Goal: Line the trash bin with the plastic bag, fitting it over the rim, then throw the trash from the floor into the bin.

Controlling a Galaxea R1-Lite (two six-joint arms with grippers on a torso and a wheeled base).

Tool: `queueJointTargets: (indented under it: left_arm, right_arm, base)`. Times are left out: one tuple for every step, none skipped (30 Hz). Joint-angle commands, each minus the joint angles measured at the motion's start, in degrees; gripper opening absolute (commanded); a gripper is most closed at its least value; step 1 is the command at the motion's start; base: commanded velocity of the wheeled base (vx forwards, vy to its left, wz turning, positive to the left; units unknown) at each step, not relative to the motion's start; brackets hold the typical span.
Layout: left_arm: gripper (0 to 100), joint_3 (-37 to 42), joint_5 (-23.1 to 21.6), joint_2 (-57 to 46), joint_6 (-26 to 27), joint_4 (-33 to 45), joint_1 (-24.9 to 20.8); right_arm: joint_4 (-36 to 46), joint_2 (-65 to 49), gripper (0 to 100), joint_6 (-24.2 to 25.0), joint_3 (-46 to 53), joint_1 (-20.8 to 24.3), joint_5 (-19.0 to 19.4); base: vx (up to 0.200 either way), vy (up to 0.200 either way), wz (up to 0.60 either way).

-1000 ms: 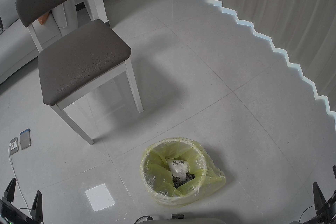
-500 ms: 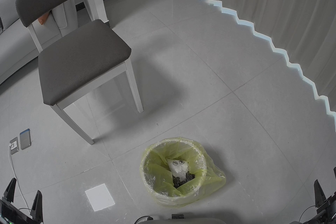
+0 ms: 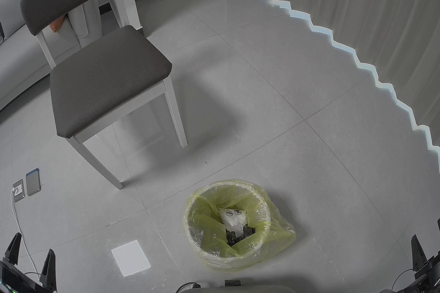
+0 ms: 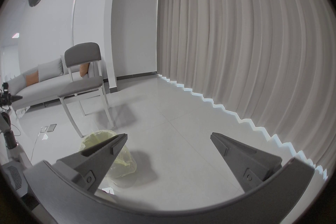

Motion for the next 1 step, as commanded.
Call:
queueJointTargets:
  left_arm:
    - [100, 1.01, 0.01, -0.57, 0.02, -0.02, -0.05]
  right_arm:
    - [0.06, -0.27, 100, 0.38, 0.92, 0.0, -0.02]
  base:
    - [0.0, 0.0, 0.0]
